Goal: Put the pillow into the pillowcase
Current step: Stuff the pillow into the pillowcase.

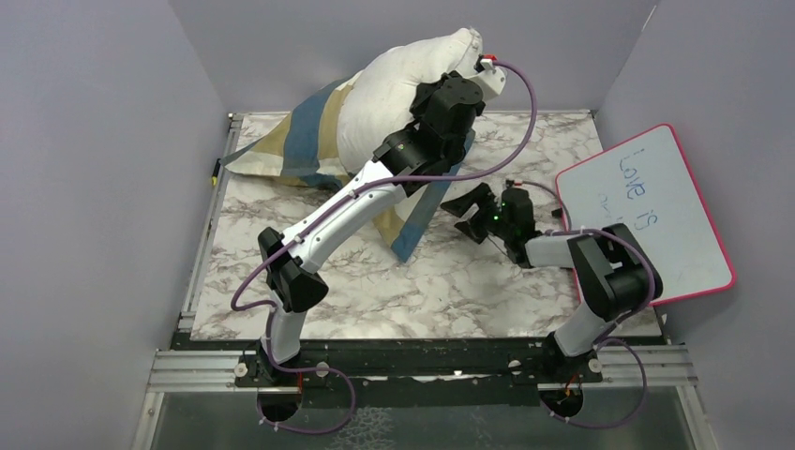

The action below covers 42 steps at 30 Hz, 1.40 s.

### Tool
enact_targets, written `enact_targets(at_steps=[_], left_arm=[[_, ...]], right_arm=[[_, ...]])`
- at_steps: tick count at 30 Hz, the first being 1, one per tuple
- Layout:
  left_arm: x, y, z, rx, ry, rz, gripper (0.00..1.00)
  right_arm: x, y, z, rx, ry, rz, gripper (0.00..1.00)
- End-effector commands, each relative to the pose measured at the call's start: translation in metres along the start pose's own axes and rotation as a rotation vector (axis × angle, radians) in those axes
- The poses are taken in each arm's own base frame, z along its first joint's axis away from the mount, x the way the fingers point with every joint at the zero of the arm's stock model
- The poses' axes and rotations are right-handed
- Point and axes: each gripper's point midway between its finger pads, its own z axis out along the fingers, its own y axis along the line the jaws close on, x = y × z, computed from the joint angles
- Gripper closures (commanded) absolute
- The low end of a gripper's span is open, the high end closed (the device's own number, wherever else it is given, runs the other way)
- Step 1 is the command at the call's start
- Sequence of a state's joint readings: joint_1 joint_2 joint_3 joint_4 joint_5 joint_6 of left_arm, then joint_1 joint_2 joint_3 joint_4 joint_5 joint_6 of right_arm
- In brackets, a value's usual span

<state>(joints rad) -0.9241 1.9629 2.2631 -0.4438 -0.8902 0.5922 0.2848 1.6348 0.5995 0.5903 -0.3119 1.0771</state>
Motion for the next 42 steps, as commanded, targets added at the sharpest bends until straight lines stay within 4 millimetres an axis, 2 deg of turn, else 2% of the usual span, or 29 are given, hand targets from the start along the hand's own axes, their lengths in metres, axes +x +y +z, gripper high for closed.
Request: enact_targets(at_steps=[1, 5, 7, 10, 14, 16, 21, 25, 28, 33, 35, 37, 39, 42], left_arm=[[-0.028, 0.056, -0.014, -0.141, -0.056, -0.087, 1.00], [-0.027, 0.055, -0.014, -0.140, -0.054, -0.089, 1.00], [-0.025, 0.052, -0.013, -0.137, -0.049, -0.087, 1.00], [-0.025, 0.053, -0.014, -0.136, -0.050, -0.096, 1.00], [-0.025, 0.056, -0.016, -0.138, -0.051, -0.099, 1.00], [-0.025, 0.056, -0.017, -0.134, -0.054, -0.104, 1.00], [-0.025, 0.052, -0.019, -0.115, -0.063, -0.110, 1.00], [-0.023, 0.052, -0.020, -0.115, -0.058, -0.103, 1.00], [-0.022, 0.053, -0.021, -0.115, -0.058, -0.108, 1.00], [-0.025, 0.054, -0.021, -0.115, -0.067, -0.109, 1.00], [-0.027, 0.054, -0.021, -0.116, -0.072, -0.111, 1.00], [-0.029, 0.057, -0.021, -0.118, -0.078, -0.119, 1.00], [-0.030, 0.059, -0.023, -0.117, -0.083, -0.127, 1.00], [-0.027, 0.058, -0.023, -0.116, -0.080, -0.120, 1.00]], right_arm=[[0.047, 0.030, 0.012, -0.110, 0.045, 0.131, 0.11], [0.087, 0.037, 0.016, -0.090, 0.065, 0.317, 0.14], [0.105, 0.032, 0.015, -0.023, 0.066, 0.422, 0.15], [0.119, 0.022, 0.010, 0.075, 0.005, 0.526, 0.14], [0.139, 0.025, 0.003, 0.112, -0.007, 0.633, 0.13], [0.149, 0.025, 0.007, 0.135, -0.005, 0.703, 0.11], [0.162, 0.051, 0.029, 0.023, 0.053, 0.807, 0.13], [0.166, 0.045, 0.046, 0.069, -0.006, 0.822, 0.12], [0.161, 0.041, 0.056, 0.072, -0.065, 0.846, 0.13], [0.163, 0.039, 0.066, 0.141, -0.085, 0.829, 0.13], [0.162, 0.040, 0.068, 0.181, -0.110, 0.824, 0.19], [0.152, 0.036, 0.068, 0.180, -0.165, 0.801, 0.30], [0.152, 0.023, 0.064, 0.217, -0.181, 0.797, 0.39], [0.169, 0.005, 0.057, 0.325, -0.124, 0.780, 0.37]])
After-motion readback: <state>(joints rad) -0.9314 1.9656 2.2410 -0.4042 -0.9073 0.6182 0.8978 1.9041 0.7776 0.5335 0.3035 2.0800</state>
